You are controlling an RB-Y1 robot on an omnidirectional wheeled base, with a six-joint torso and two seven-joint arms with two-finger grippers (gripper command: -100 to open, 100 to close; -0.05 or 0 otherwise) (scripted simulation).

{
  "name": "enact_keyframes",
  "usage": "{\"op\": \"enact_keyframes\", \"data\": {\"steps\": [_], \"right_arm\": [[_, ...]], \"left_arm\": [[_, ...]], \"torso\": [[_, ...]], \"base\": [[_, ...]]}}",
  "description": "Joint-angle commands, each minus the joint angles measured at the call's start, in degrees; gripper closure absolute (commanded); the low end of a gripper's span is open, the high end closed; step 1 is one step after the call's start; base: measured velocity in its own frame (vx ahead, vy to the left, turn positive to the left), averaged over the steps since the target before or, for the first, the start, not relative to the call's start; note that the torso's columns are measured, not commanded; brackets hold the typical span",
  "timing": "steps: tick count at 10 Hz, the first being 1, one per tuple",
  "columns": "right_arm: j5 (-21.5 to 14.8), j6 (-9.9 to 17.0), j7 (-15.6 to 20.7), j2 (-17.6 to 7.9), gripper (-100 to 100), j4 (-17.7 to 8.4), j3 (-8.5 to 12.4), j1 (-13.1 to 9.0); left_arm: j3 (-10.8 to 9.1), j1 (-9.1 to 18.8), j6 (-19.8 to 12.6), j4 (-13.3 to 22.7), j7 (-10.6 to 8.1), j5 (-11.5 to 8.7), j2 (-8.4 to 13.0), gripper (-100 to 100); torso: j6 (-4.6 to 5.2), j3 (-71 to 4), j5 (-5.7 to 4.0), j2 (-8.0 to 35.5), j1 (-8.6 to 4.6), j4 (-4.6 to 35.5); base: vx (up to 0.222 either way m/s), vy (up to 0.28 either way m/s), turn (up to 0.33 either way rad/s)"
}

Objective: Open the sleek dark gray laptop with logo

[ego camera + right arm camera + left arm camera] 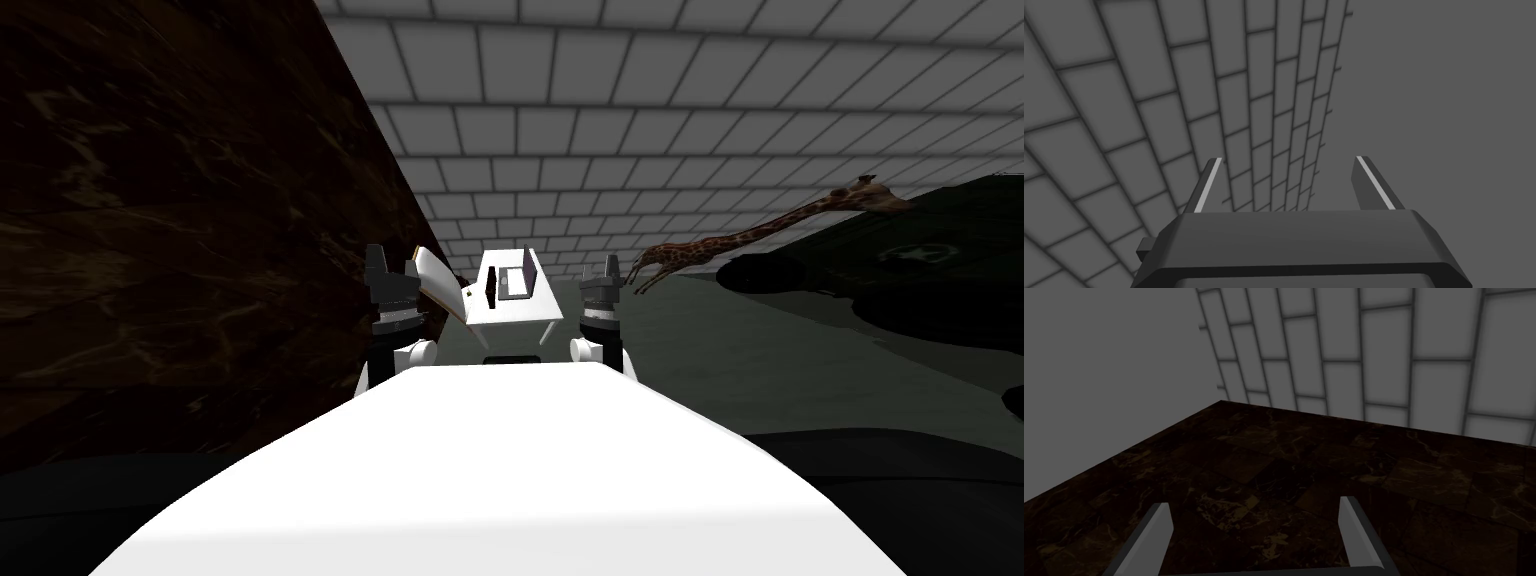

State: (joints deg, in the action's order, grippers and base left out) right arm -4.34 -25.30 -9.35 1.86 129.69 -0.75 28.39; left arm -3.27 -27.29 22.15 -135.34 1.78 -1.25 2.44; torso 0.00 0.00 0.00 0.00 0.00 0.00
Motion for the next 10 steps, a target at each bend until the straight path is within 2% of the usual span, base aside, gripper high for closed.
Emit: {"op": "enact_keyframes", "data": {"steps": [1, 9, 10], "right_arm": [[0.00, 0.00, 0.00, 0.00, 0, 0.00, 0.00, 0.00], [0.00, -0.01, 0.00, 0.00, 0, 0.02, 0.00, 0.00], [-0.46, 0.19, 0.33, -2.45, -100, -0.27, 0.18, -0.10]], "left_arm": [[0.00, 0.00, 0.00, 0.00, 0.00, 0.00, 0.00, 0], [0.00, 0.00, 0.01, -0.02, 0.00, 0.00, 0.00, 0], [0.00, 0.00, 0.01, -0.02, 0.00, 0.00, 0.00, 0]], "torso": [[0.00, -4.67, 0.00, 2.32, 0.00, 2.35], [0.00, -70.73, 0.00, 35.39, 0.00, 35.37], [0.00, -79.19, 0.00, 39.62, 0.00, 39.60]], "base": [[0.000, 0.000, 0.000], [0.000, 0.000, 0.000], [0.006, 0.003, 0.027]]}}
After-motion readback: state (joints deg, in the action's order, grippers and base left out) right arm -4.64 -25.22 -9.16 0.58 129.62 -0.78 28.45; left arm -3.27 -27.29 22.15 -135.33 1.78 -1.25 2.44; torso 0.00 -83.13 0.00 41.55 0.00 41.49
